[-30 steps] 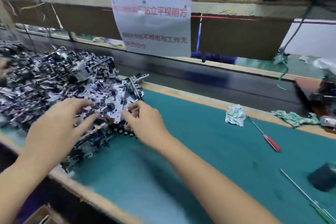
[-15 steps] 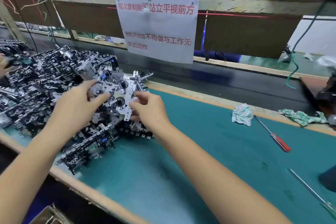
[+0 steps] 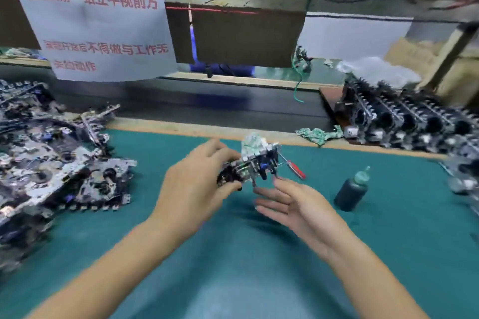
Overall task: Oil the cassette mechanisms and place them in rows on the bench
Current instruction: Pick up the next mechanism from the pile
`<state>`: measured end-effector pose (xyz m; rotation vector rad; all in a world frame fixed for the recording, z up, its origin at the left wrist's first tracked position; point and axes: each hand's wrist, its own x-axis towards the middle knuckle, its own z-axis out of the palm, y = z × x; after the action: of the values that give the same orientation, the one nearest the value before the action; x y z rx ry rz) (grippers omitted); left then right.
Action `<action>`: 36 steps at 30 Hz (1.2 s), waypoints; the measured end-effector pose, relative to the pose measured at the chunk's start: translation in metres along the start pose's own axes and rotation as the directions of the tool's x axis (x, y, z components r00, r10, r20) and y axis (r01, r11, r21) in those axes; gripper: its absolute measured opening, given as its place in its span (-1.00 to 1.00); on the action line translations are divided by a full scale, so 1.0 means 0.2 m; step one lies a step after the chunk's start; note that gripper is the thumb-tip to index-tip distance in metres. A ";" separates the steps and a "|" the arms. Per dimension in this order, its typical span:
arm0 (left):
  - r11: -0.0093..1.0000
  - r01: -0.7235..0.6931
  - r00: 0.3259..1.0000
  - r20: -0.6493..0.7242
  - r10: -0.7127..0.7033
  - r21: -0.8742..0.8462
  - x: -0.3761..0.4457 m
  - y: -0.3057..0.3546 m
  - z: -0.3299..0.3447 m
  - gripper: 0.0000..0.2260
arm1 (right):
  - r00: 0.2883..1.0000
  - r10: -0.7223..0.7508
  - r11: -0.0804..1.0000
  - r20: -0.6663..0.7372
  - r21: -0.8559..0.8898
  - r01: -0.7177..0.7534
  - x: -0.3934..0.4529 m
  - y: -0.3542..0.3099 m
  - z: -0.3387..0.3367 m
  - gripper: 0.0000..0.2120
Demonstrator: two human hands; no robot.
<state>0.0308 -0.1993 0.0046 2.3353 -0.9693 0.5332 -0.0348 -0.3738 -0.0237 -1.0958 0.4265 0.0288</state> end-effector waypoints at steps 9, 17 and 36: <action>0.711 -0.678 0.725 0.006 0.689 0.188 -0.19 0.19 0.46 -0.75 | 0.917 -0.256 0.923 -0.306 -0.358 0.139 -0.19 0.11 -0.44 -0.75; 0.916 -0.005 0.851 0.479 0.214 -0.401 -0.20 0.02 0.42 0.10 | 0.777 -0.566 0.656 -0.274 -0.720 0.224 -0.21 0.24 -0.45 -0.84; 0.906 0.029 0.886 0.430 0.172 -0.423 -0.20 0.12 0.47 -0.09 | 0.724 -0.629 0.640 -0.283 -0.717 0.277 -0.24 0.26 -0.49 -0.77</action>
<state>0.0006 -0.2516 -0.0807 2.0617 -1.2445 -0.2153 -0.1228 -0.4255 -0.0890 -1.8917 0.6154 -0.6655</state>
